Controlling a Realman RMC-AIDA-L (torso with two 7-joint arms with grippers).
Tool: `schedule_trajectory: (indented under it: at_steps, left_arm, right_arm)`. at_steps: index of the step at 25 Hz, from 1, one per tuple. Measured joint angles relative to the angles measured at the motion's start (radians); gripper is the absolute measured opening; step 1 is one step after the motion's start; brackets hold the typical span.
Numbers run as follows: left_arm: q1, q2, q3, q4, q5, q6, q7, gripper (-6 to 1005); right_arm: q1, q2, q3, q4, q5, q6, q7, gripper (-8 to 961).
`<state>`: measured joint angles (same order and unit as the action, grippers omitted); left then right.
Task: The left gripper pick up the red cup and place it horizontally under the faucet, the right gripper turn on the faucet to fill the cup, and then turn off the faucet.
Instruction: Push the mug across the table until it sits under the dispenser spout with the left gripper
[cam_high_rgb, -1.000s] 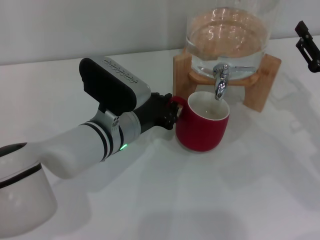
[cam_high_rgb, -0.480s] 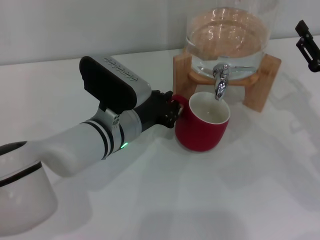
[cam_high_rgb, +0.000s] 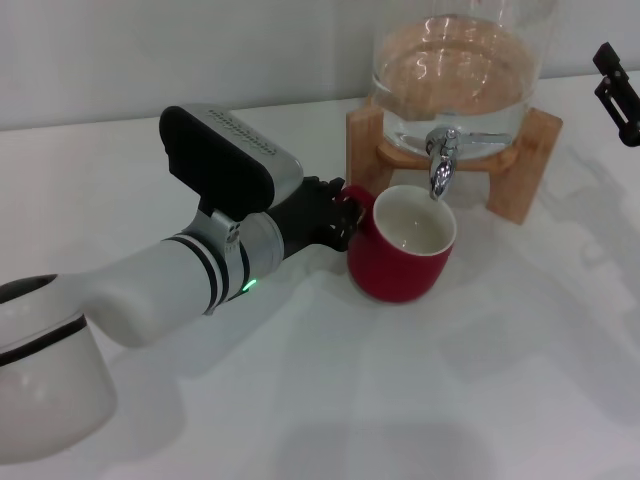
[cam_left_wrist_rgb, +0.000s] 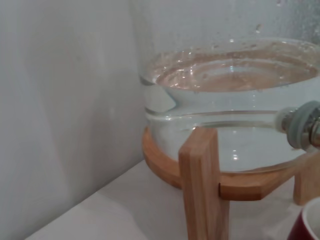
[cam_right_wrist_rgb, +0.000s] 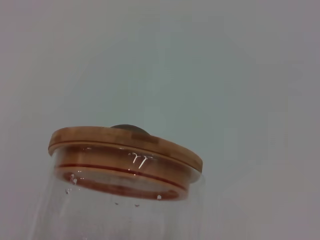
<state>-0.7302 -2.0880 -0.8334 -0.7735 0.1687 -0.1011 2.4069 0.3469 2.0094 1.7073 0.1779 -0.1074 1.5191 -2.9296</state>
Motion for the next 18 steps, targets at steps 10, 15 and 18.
schedule_trajectory:
  at_steps: [10, 15, 18]
  left_arm:
    - [0.001, 0.0, -0.001, 0.004, -0.003, -0.001, -0.019, 340]
    - [0.005, 0.0, 0.0, 0.002, -0.004, 0.0, -0.023, 393]
    - [0.006, 0.001, 0.005, 0.002, -0.004, 0.0, -0.027, 424]
  right_arm:
    - [-0.003, 0.0, 0.0, 0.0, 0.0, 0.006, 0.0, 617]
    - [-0.005, 0.0, 0.0, -0.003, 0.0, 0.015, 0.0, 617]
    - [-0.006, 0.0, 0.0, -0.004, 0.0, 0.017, 0.0, 617]
